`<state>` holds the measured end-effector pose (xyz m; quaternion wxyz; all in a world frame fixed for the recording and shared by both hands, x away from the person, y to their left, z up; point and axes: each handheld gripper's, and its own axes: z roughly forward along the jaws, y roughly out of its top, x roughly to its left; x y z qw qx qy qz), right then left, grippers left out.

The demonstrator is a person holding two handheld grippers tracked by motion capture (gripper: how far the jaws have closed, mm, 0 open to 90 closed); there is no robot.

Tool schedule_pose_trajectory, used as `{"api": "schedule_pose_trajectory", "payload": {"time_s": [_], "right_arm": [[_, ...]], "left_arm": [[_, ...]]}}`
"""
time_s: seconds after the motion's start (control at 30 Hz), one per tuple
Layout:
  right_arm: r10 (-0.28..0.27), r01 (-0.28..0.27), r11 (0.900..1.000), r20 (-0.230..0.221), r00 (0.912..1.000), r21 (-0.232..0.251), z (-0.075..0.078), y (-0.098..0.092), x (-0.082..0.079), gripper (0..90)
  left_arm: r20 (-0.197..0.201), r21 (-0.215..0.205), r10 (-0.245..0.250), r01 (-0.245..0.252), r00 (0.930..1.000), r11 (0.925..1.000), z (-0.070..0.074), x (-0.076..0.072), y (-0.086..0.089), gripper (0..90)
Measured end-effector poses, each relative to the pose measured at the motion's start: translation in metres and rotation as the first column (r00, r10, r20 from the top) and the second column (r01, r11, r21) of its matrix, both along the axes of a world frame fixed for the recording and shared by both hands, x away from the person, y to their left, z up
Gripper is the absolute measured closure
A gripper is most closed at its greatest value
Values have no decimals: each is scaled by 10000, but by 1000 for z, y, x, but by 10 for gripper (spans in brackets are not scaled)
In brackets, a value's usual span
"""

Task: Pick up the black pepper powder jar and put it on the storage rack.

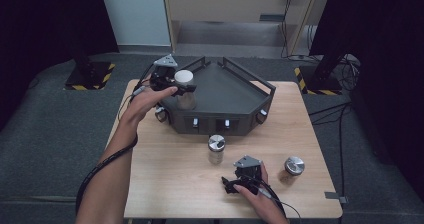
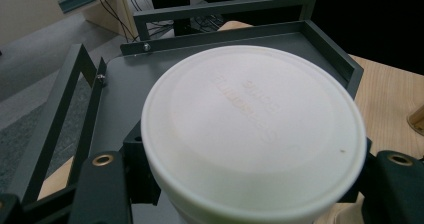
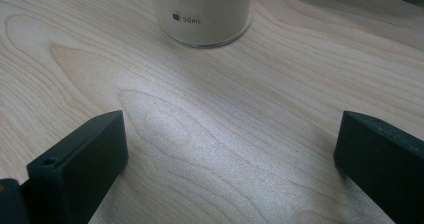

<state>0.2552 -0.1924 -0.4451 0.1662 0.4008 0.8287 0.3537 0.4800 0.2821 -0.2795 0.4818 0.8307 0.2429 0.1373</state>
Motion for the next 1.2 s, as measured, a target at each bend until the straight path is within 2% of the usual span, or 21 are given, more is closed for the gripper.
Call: {"api": "schedule_pose_trajectory", "payload": {"time_s": [0.1, 0.23, 0.33, 0.8, 1.2], "right_arm": [[-6, 6, 10000, 4, 10000, -2, 0, 0, 0, 8], [-5, 5, 10000, 1, 10000, -2, 0, 0, 0, 8], [-5, 5, 10000, 5, 10000, -10, 0, 0, 0, 8], [-11, 11, 10000, -2, 10000, -1, 0, 0, 0, 8], [-9, 9, 10000, -1, 10000, -3, 0, 0, 0, 8]], "left_arm": [[80, -73, 60, -60, 10000, 10000, -1, -2, 0, 311], [303, 90, 354, -357, 9989, 9993, 2, -9, -4, 165], [360, 394, 483, -497, 9982, 9980, 5, -12, -3, 120], [688, 600, 403, -445, 9968, 9972, 12, -30, 4, 90], [918, 809, 715, -790, 9932, 9936, 12, -46, 12, 77]]}}
